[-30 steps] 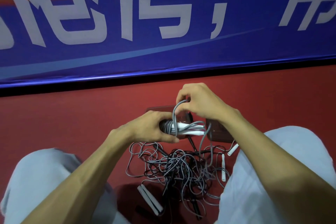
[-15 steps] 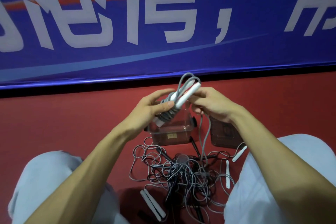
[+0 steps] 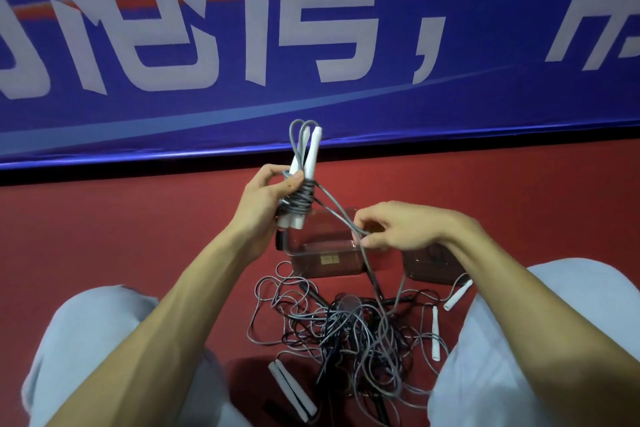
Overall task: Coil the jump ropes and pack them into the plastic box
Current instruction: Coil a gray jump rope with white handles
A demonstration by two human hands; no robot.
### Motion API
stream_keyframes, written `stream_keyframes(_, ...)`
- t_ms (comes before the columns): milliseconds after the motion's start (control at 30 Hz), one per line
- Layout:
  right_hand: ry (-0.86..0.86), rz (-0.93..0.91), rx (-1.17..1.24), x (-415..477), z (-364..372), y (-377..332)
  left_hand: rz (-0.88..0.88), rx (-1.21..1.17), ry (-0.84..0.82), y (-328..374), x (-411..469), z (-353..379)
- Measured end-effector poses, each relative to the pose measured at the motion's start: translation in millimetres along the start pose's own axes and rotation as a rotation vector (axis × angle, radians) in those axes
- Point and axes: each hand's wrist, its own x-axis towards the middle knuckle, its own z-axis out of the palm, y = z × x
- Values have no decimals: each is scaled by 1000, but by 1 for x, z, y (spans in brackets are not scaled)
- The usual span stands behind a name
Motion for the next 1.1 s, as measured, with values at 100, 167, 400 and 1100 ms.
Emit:
stream_keyframes(100, 23, 30, 183, 2, 4, -6, 44, 99, 72, -4, 6, -3)
stream_keyframes(167, 81, 42, 337, 2, 2, -8, 80, 183, 136, -8, 11, -9)
stream_keyframes(400, 281, -230, -156, -7, -6, -25, 152, 618, 127, -25, 22, -17)
stream_keyframes(1100, 655, -47, 257, 6, -7, -10, 52, 780, -721, -7, -12, 5)
